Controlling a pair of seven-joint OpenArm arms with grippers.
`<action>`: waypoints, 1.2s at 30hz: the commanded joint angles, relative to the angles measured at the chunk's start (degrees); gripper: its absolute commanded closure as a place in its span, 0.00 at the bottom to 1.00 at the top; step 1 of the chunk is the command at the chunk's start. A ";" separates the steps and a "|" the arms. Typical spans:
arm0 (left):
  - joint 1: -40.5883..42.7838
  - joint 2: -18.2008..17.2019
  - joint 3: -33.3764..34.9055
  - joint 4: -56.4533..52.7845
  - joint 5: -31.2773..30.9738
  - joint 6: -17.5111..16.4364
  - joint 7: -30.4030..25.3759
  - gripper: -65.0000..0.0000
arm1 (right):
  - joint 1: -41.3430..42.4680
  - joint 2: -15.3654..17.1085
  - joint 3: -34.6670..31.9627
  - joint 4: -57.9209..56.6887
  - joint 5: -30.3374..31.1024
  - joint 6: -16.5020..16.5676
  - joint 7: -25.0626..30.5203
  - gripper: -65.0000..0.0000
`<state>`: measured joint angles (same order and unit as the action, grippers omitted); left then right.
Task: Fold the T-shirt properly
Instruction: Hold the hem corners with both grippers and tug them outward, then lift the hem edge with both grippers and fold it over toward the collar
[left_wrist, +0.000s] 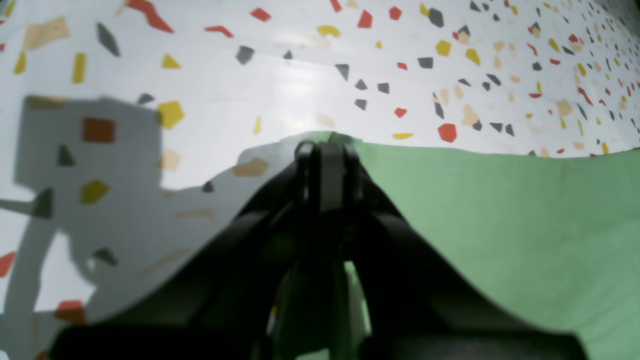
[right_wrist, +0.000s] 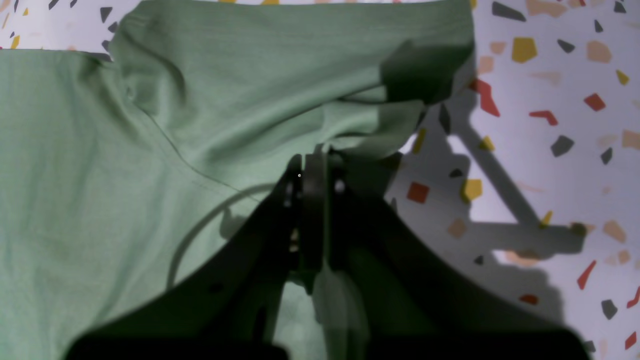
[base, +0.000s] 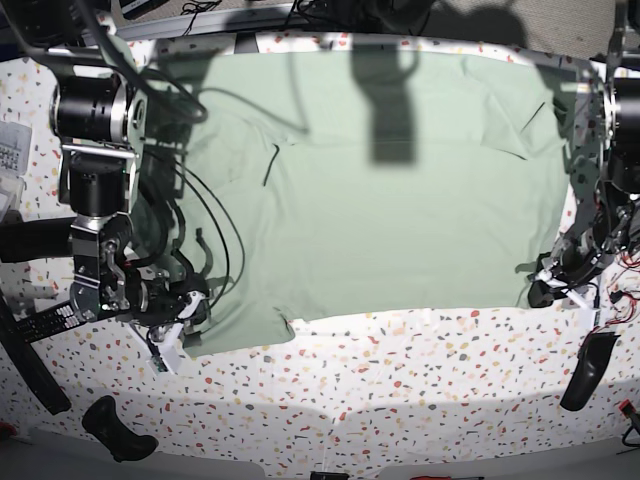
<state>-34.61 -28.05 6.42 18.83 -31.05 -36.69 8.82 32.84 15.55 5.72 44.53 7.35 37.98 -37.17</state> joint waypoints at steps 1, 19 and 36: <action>-1.62 -1.25 -0.07 0.66 -0.55 -0.68 -1.64 1.00 | 2.03 0.50 0.11 1.14 0.81 0.66 1.14 1.00; -1.57 -1.70 -0.07 0.66 -0.57 -3.31 -4.57 1.00 | -1.09 0.50 0.11 8.26 0.79 2.02 1.62 1.00; 11.19 -7.61 -0.07 21.59 -5.42 -3.31 0.61 1.00 | -21.31 0.48 4.15 36.39 0.39 2.02 0.74 1.00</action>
<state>-21.63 -34.59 6.72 39.79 -35.68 -39.31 10.81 10.04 15.35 9.58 79.94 7.09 39.70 -37.43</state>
